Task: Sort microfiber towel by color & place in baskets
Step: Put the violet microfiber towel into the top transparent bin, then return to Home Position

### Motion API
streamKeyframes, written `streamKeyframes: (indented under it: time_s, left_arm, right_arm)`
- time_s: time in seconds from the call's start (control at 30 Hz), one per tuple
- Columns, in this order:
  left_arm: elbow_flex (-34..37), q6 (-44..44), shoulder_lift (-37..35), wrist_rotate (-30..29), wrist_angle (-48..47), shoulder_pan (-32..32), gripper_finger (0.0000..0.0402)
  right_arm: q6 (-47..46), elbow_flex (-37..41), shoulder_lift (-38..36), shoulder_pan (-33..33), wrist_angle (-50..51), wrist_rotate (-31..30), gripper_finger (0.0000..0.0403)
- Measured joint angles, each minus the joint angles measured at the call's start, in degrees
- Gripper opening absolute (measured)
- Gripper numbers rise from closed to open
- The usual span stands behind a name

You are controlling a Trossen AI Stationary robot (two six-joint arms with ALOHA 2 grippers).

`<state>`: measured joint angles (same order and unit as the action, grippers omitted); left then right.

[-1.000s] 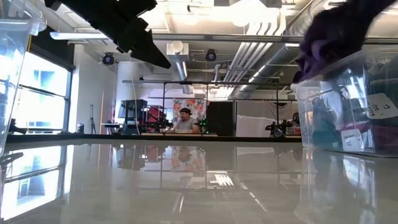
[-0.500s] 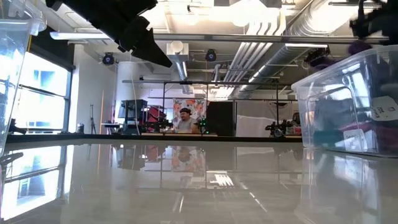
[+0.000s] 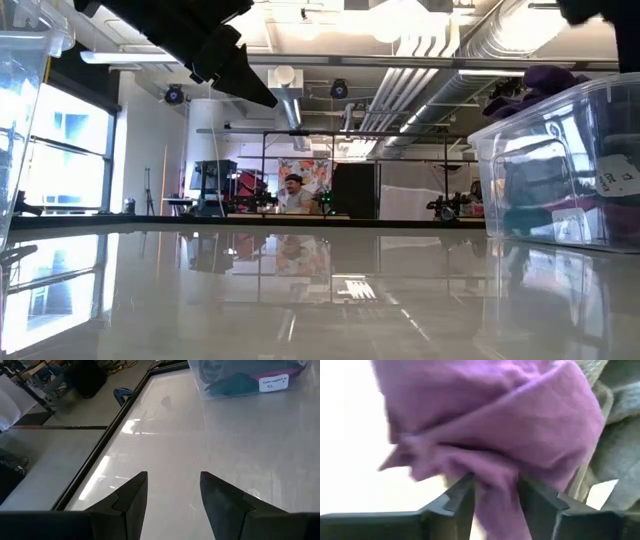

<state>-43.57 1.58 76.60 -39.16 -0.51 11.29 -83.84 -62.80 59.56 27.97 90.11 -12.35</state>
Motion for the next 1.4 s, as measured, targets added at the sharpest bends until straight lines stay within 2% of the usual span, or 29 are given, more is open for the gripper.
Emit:
streamKeyframes:
  time_s: [0.1, 0.17, 0.33, 0.4, 0.53, 0.87, 1.0, 1.13, 1.4]
  left_arm:
    - [0.0, 0.04, 0.0, 0.02, 0.0, 0.0, 0.017]
    - [0.0, 0.01, 0.0, 0.02, -0.02, 0.0, 0.017]
    - [0.02, 0.01, 0.0, 0.03, -0.04, 0.0, 0.017]
    - [0.02, -0.03, 0.0, 0.02, -0.03, 0.0, 0.017]
    - [0.02, -0.23, 0.0, 0.02, -0.04, 0.02, 0.017]
    - [0.02, -0.44, 0.0, 0.02, 0.0, 0.02, 0.017]
    - [0.02, -0.46, 0.0, 0.02, 0.37, 0.02, 0.017]
    - [0.02, -0.46, 0.0, 0.02, 0.36, 0.02, 0.017]
    - [0.02, -0.51, 0.0, 0.03, 0.35, 0.02, 0.017]
  right_arm:
    - [-1.15, -4.7, 0.02, -0.03, -0.11, -0.14, 0.0145]
    - [-0.79, -7.1, 0.01, -0.03, -0.14, -2.28, 0.0143]
    - [7.63, -8.22, 0.03, -0.73, -4.34, -13.2, 0.0142]
    - [10.44, -6.22, 0.01, -2.24, -7.76, -14.85, 0.0141]
    - [12.96, 0.3, 0.06, -5.9, -11.63, -14.31, 0.0141]
    - [6.11, 19.26, 0.06, -15.41, -17.93, -11.34, 0.0141]
    - [8.33, 22.99, -0.06, -17.9, -22.13, -10.78, 0.0141]
    - [9.73, 21.0, 0.12, -18.2, -20.66, -11.42, 0.0141]
    - [10.0, 9.92, 0.06, -15.21, -11.2, -17.65, 0.0141]
